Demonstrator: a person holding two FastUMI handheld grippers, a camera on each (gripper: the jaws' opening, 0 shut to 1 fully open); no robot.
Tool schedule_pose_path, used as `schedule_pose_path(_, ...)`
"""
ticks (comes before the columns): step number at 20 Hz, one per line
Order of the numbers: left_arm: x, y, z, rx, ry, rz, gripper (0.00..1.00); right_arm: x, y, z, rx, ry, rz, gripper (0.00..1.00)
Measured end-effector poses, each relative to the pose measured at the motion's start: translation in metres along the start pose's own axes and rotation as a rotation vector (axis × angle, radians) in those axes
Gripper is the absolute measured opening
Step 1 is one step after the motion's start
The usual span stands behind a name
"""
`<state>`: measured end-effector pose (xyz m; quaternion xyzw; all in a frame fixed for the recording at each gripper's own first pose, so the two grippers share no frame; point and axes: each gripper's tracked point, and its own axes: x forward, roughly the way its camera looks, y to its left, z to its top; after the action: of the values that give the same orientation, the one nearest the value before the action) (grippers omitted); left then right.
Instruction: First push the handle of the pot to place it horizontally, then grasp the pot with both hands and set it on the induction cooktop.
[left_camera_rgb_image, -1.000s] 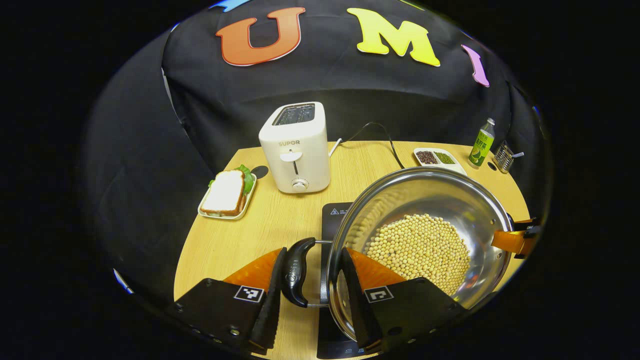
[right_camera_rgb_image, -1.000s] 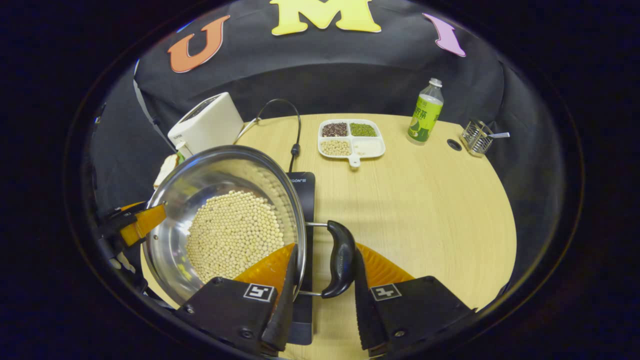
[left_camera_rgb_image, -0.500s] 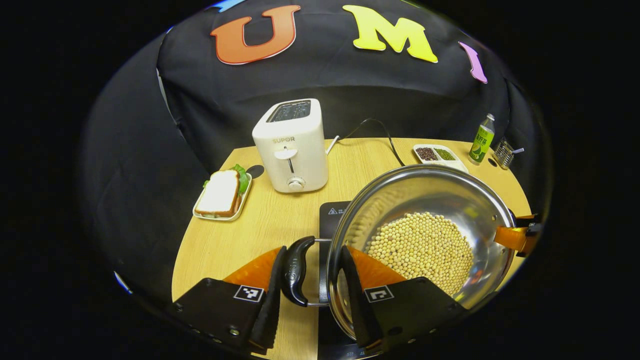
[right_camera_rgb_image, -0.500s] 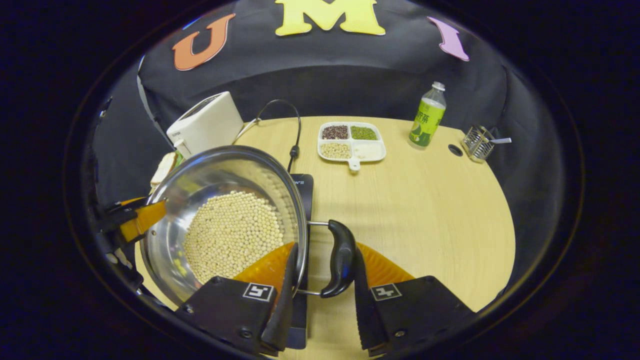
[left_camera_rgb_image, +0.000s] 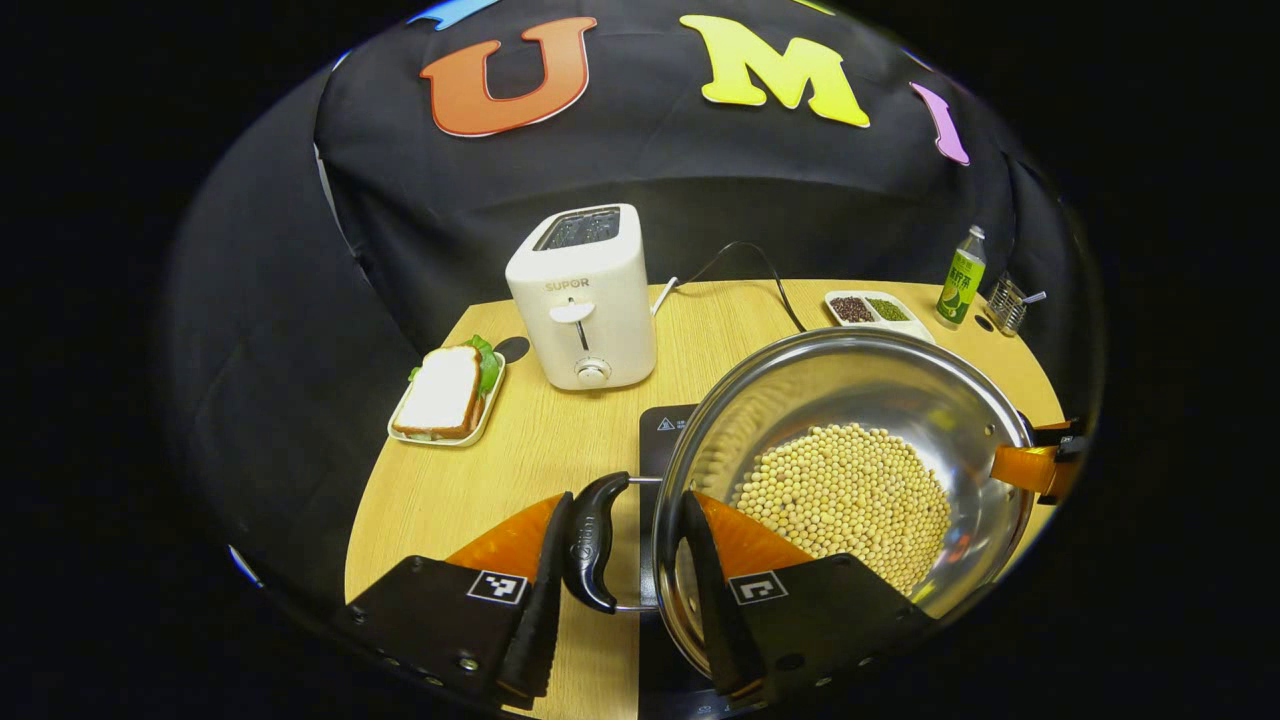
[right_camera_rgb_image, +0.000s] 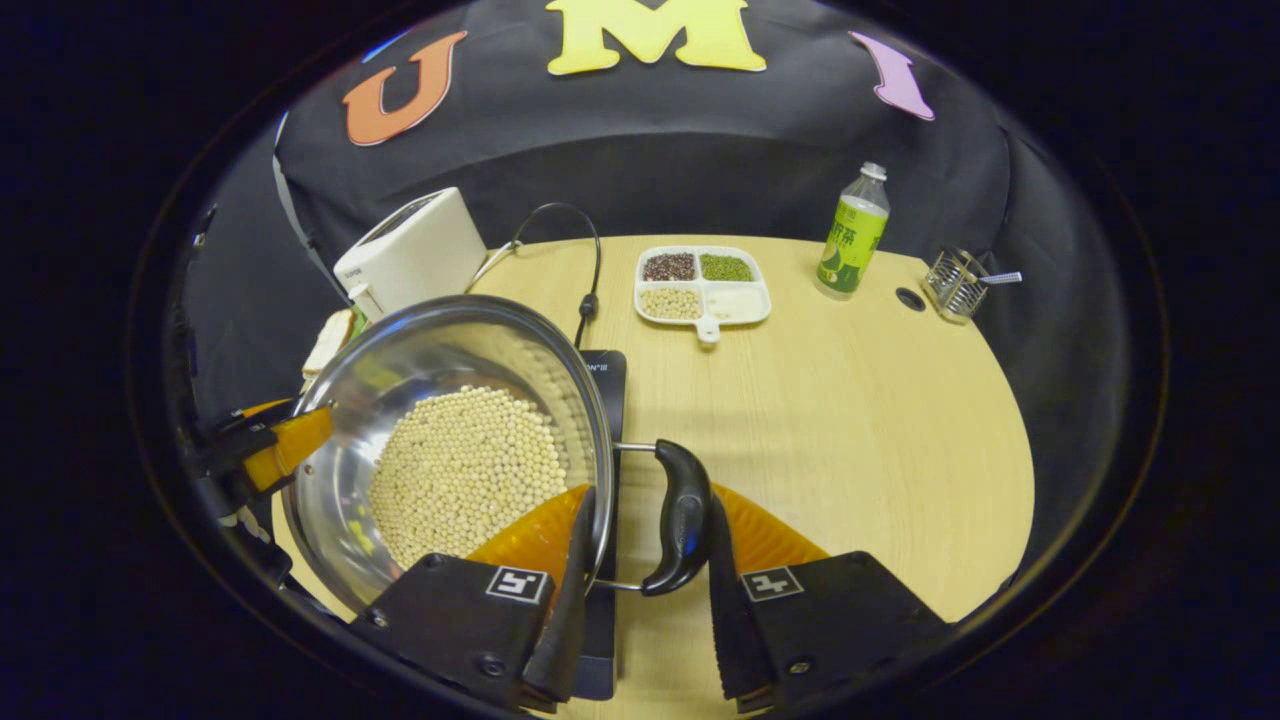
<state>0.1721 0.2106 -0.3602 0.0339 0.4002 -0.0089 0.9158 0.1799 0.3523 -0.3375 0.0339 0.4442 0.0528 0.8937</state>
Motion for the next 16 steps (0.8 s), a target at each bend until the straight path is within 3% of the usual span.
schedule_pose_path(7, -0.005, 0.001, 0.003, 0.027, -0.01, -0.022, 0.63, -0.001, 0.0, 0.003, 0.013, -0.017, 0.017, 0.55)
schedule_pose_path(9, -0.01, 0.003, 0.015, 0.017, -0.074, -0.024, 0.69, 0.002, 0.0, 0.008, 0.011, -0.046, 0.039, 0.59)
schedule_pose_path(12, -0.029, 0.01, 0.037, 0.033, -0.178, 0.009, 0.98, -0.014, -0.008, 0.031, -0.017, -0.169, 0.014, 0.69)
schedule_pose_path(13, -0.032, 0.01, 0.041, 0.037, -0.197, 0.016, 0.97, -0.018, -0.007, 0.042, -0.045, -0.211, 0.018, 0.84)
schedule_pose_path(16, -0.038, 0.013, 0.051, 0.04, -0.245, 0.042, 0.97, -0.032, 0.006, 0.052, -0.118, -0.267, 0.025, 0.81)
